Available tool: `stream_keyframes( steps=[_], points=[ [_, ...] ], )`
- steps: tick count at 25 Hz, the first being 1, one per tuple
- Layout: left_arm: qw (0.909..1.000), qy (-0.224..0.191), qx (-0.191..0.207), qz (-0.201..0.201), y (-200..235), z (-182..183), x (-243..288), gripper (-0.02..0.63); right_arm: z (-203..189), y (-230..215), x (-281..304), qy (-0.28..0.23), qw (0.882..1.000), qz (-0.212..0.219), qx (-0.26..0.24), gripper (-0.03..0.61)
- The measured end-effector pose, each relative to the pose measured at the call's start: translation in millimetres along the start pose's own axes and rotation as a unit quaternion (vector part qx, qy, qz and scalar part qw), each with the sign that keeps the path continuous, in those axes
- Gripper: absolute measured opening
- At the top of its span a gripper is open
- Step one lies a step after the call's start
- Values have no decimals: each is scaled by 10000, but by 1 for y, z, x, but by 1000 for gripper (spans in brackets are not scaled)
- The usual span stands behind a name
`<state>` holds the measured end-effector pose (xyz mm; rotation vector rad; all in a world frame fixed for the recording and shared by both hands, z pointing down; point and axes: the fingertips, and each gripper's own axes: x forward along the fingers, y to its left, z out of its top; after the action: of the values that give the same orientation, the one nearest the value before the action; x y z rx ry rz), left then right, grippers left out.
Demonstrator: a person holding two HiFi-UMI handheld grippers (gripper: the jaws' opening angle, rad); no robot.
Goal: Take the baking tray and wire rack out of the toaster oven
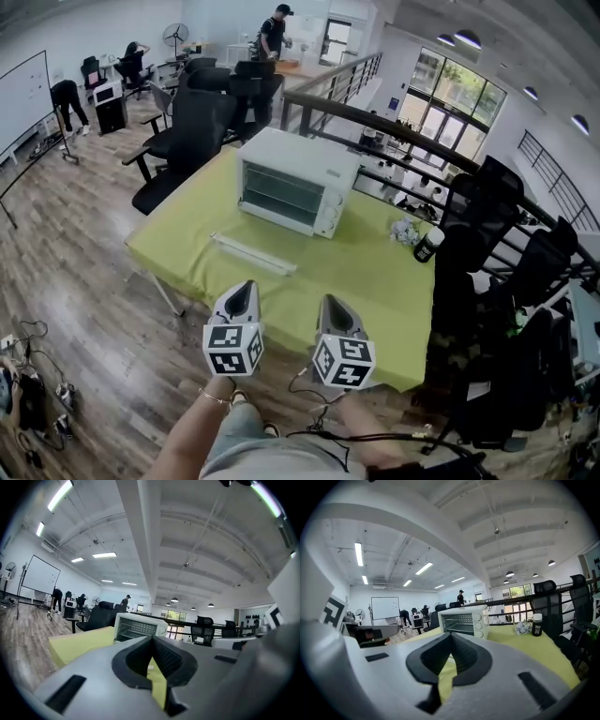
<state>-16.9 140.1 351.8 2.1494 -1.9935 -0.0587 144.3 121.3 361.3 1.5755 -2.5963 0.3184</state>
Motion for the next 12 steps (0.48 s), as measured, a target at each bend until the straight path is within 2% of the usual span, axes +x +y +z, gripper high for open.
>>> stream_keyframes(
  steps=[8,12],
  points=[
    [9997,102,-14,-200,40,1,81,-6,2,-13,80,60,9996,-265,86,2],
    [9992,152,-20,-366,76,17,126,-6,16,2,132,43,9991,-401,160,2]
  ],
)
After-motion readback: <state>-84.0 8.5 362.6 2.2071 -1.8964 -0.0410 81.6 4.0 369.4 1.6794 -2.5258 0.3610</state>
